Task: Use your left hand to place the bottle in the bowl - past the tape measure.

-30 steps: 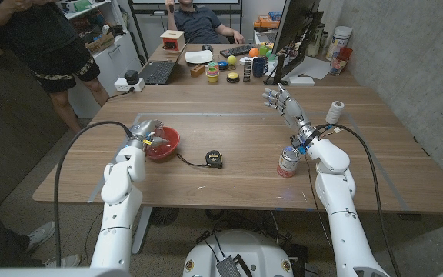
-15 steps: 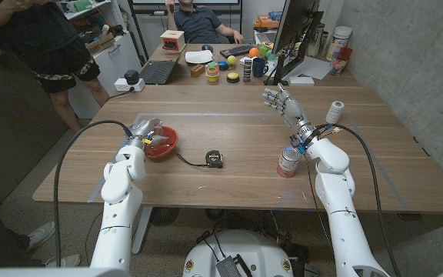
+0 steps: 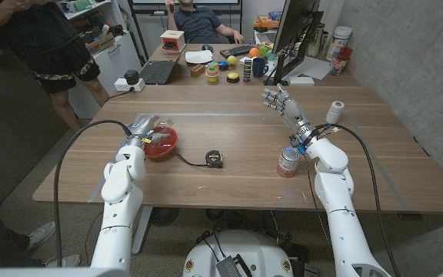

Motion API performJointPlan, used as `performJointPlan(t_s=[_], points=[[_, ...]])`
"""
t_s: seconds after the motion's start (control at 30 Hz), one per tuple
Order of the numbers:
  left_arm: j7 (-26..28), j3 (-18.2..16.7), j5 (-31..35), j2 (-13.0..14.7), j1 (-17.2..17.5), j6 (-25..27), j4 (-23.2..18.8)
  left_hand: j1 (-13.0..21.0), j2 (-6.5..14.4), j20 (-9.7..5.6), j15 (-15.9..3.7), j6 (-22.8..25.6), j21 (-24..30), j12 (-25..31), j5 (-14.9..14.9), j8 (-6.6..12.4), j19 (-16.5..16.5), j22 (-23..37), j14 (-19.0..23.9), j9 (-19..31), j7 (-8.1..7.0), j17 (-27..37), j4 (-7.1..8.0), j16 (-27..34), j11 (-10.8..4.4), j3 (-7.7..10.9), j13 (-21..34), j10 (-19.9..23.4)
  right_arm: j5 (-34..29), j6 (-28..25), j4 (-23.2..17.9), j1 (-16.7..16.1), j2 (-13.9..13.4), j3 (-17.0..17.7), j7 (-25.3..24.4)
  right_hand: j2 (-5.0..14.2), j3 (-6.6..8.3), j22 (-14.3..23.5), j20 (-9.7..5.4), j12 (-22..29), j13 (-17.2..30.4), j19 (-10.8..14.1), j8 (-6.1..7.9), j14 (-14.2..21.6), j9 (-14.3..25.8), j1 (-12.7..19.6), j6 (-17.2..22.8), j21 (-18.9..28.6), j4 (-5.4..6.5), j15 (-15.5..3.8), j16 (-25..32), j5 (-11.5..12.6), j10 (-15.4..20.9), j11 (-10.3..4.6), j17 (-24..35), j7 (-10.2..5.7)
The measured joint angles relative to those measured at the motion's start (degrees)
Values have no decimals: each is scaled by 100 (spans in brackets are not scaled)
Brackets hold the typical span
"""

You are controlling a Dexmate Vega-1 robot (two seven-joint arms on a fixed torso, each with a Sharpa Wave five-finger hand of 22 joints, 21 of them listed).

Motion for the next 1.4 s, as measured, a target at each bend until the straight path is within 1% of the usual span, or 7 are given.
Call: performJointPlan(t_s=[0.27,0.37,0.73,0.83,1.03,1.1,1.4], points=[[62,-6,-63,-22,11,-87,-73,-38,-38,0,-25,-10,-32,0,0,27,1,0,-30,1,-10,0,23,0,2,-71,0,-1,-2,20,54,36,1,3,16,0,-17,0,0,0,0,0,0,0,0,0,0,0,17,0,0,0,0,0,0,0],[68,-8,-69,-29,12,-103,-89,-68,-68,30,4,-41,-37,0,0,27,-29,0,-60,1,20,0,45,0,30,-93,0,-30,-3,25,68,41,1,8,19,0,-17,0,0,0,0,0,0,0,0,0,31,0,17,0,0,0,0,0,0,31],[86,-9,-70,-51,12,-138,-155,-91,-91,31,-12,-51,-59,25,39,27,-29,0,-76,1,31,1,54,23,30,-135,0,-30,-5,34,83,51,4,21,26,0,-17,0,0,0,0,0,0,0,0,0,31,-39,17,0,0,0,-1,0,0,31],[87,-9,-64,-51,12,-140,-155,-93,-93,31,-12,-51,-81,26,40,27,-28,0,-76,1,31,1,33,23,60,-158,0,-60,-5,34,84,52,5,22,26,0,-17,0,0,0,0,0,0,0,0,0,31,-39,17,0,0,0,-1,0,0,31],[117,-30,-72,-72,18,-174,-224,-114,-114,10,-12,-28,-81,47,39,67,-49,0,-75,1,54,1,33,23,61,-158,0,-60,-7,38,85,55,8,23,34,0,-16,0,0,0,0,0,0,0,0,0,31,-39,17,0,0,0,-1,-1,0,31],[128,-42,-79,-76,23,-186,-257,-114,-114,10,-12,-28,-81,49,39,67,-49,0,-75,1,54,1,30,45,61,-206,0,-60,-8,41,86,57,9,22,40,0,-16,0,0,0,0,0,0,0,0,0,31,-39,17,0,0,0,-1,0,0,31],[171,-82,-138,-111,42,-256,-343,-154,-154,10,-12,-27,-81,49,39,89,-48,0,-75,2,53,1,54,46,39,-228,0,-38,-17,43,87,57,14,15,43,0,-40,0,0,0,0,0,0,0,0,0,31,-60,-7,0,0,0,-1,0,0,31]])
